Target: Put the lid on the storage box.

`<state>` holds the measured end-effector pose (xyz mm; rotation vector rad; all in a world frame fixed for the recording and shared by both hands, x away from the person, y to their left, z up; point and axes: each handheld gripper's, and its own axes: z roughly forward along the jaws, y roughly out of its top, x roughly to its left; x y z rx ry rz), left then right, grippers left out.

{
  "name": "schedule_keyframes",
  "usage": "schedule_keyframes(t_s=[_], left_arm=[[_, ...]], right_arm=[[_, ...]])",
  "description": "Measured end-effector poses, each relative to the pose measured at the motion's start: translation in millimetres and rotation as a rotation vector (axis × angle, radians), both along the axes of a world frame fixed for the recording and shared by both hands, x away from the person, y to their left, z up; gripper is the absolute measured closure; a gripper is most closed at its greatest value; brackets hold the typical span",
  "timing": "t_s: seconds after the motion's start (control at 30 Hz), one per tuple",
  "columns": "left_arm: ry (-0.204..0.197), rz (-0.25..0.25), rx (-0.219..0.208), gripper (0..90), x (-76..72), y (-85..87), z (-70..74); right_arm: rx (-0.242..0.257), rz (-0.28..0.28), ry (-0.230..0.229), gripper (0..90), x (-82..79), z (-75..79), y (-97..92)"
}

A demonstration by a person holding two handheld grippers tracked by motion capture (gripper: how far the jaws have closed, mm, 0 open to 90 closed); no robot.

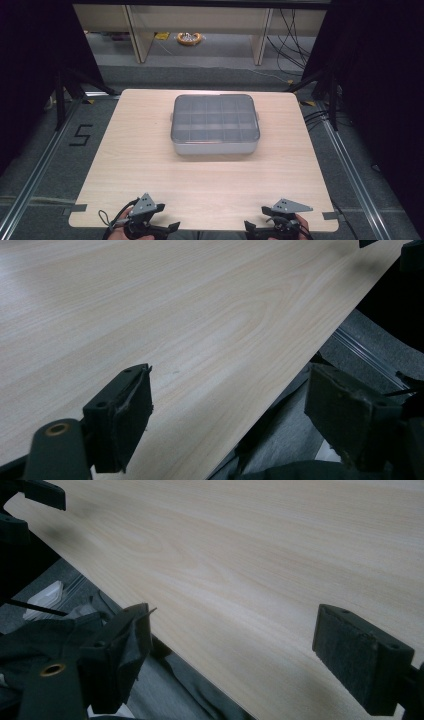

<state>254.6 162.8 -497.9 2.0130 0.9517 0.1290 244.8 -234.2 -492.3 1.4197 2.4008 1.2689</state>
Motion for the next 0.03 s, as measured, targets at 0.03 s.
schedule_keyframes(t_s=[0.03], left_arm=[[0.0, 0.0, 0.0, 18.7, 0.0, 0.0, 0.0]], right_arm=[[0.0, 0.0, 0.0, 17.2, 0.0, 0.0, 0.0]])
